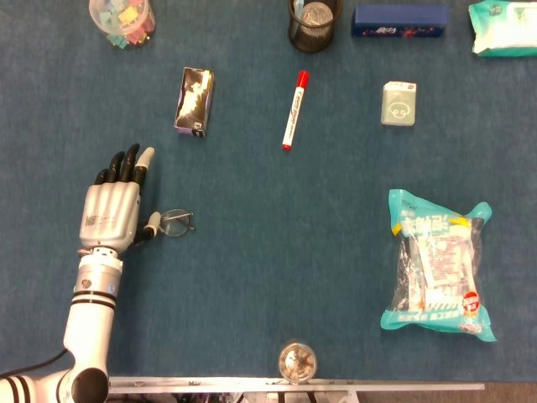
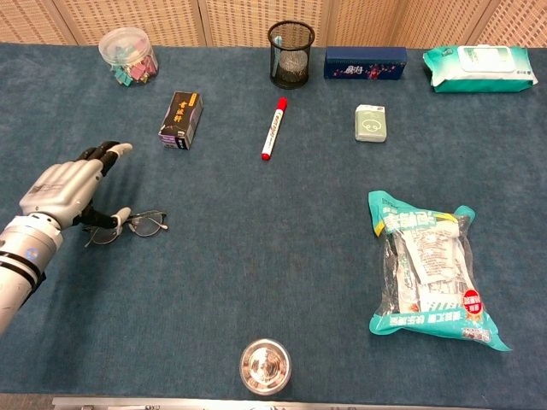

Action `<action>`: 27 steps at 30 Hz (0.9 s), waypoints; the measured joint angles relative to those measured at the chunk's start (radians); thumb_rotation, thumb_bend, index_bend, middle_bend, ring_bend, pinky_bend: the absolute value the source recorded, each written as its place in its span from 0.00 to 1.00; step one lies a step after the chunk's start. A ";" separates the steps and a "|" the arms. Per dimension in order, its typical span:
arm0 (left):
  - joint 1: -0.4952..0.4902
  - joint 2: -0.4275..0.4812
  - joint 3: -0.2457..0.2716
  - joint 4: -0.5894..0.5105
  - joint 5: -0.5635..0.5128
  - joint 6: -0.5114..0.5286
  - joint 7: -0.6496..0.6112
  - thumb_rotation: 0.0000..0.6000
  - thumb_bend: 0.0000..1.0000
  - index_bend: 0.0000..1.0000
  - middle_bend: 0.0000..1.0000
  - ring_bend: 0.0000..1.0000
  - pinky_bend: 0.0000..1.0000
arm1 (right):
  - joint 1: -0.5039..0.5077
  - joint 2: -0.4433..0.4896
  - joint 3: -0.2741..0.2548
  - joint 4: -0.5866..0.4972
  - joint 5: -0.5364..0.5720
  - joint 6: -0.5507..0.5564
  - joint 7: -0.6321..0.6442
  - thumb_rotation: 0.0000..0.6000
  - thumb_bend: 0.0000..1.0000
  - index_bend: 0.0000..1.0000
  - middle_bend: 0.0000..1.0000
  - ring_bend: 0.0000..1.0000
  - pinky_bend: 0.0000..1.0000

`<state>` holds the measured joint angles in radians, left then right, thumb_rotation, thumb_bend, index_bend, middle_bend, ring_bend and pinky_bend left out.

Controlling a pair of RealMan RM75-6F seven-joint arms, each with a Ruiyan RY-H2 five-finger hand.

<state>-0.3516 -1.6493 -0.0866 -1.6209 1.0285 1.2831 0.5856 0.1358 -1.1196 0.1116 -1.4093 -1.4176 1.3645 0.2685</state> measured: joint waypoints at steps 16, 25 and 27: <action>0.048 0.141 0.020 -0.060 0.218 0.103 -0.221 1.00 0.33 0.01 0.00 0.00 0.17 | 0.001 0.055 0.013 -0.091 -0.015 0.040 -0.088 1.00 0.37 0.31 0.33 0.26 0.36; 0.081 0.346 0.056 -0.047 0.353 0.110 -0.410 1.00 0.33 0.06 0.00 0.00 0.17 | -0.018 0.097 0.010 -0.190 -0.020 0.081 -0.199 1.00 0.37 0.33 0.33 0.26 0.36; 0.086 0.382 0.063 -0.054 0.366 0.109 -0.424 1.00 0.33 0.08 0.00 0.00 0.17 | -0.023 0.108 0.010 -0.210 -0.022 0.090 -0.226 1.00 0.37 0.35 0.33 0.26 0.36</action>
<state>-0.2651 -1.2671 -0.0233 -1.6744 1.3940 1.3921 0.1617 0.1129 -1.0111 0.1212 -1.6197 -1.4393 1.4548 0.0430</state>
